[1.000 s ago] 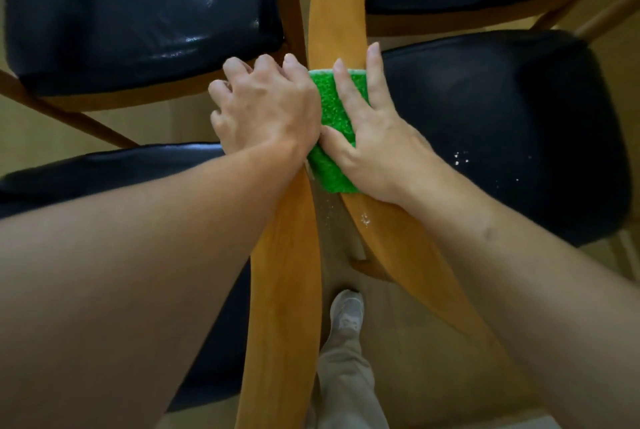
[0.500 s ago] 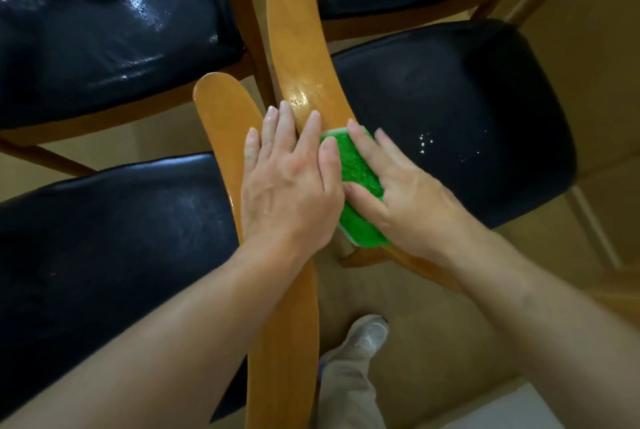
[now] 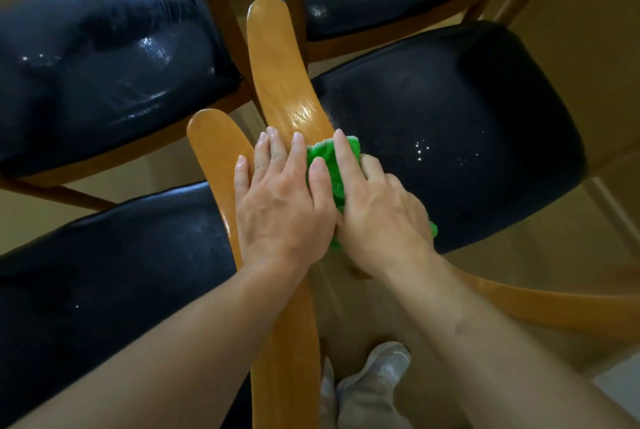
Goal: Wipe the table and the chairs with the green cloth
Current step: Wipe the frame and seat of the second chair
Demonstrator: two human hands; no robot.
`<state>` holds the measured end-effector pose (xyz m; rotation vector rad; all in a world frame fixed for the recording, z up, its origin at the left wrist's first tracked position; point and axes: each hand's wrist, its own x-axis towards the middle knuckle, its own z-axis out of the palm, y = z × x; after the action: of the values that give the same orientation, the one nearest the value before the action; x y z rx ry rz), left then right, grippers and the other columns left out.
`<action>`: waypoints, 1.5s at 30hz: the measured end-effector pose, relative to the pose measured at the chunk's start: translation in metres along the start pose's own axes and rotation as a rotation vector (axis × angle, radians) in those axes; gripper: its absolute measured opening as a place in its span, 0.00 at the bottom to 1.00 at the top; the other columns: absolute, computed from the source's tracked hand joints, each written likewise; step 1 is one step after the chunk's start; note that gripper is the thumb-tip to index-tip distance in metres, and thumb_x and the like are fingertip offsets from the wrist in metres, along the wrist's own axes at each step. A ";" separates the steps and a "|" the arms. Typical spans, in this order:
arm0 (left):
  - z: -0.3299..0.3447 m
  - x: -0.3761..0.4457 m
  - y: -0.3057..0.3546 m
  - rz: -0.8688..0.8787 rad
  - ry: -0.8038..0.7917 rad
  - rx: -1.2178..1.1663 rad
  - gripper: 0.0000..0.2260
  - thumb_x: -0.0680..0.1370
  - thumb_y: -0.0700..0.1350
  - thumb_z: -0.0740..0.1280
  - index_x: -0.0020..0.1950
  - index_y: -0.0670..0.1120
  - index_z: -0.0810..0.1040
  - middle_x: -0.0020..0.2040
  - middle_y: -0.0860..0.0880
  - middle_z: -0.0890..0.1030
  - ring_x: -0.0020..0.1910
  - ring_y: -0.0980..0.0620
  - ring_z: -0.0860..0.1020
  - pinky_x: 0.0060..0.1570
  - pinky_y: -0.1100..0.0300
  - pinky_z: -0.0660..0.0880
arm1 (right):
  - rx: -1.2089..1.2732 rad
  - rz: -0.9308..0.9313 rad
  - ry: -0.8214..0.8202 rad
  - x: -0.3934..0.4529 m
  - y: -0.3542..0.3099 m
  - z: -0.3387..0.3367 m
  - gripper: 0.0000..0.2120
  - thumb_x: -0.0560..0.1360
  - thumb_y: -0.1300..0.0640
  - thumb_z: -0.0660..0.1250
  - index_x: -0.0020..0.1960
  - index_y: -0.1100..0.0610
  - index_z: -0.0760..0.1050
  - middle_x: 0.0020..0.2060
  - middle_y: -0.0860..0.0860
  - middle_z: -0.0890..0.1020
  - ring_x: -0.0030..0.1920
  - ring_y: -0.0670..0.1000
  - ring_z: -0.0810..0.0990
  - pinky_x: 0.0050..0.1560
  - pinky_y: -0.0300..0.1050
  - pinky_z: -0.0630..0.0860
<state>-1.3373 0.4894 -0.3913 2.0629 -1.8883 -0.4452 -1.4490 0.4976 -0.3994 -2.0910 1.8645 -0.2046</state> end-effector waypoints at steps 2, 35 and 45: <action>0.000 0.000 0.000 -0.003 -0.014 0.036 0.27 0.80 0.55 0.43 0.76 0.47 0.61 0.78 0.45 0.57 0.77 0.52 0.50 0.75 0.52 0.44 | 0.007 0.020 -0.051 -0.021 0.013 -0.004 0.37 0.75 0.29 0.45 0.78 0.44 0.40 0.62 0.51 0.73 0.51 0.55 0.78 0.43 0.54 0.77; 0.001 0.003 0.001 -0.021 -0.056 0.213 0.23 0.83 0.50 0.46 0.79 0.49 0.53 0.79 0.45 0.53 0.78 0.51 0.48 0.75 0.50 0.45 | 0.177 0.172 -0.103 -0.031 0.027 -0.012 0.22 0.75 0.32 0.40 0.43 0.47 0.62 0.36 0.45 0.71 0.39 0.56 0.76 0.36 0.50 0.66; 0.006 0.002 -0.002 -0.013 -0.099 0.309 0.25 0.82 0.50 0.48 0.79 0.50 0.47 0.80 0.47 0.49 0.78 0.52 0.43 0.75 0.52 0.42 | 0.653 0.167 -0.186 0.083 -0.005 -0.008 0.12 0.81 0.46 0.55 0.47 0.52 0.73 0.47 0.54 0.81 0.50 0.57 0.79 0.49 0.50 0.73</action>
<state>-1.3382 0.4870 -0.3980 2.2841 -2.1157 -0.2766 -1.4362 0.4152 -0.3998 -1.4544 1.5706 -0.4840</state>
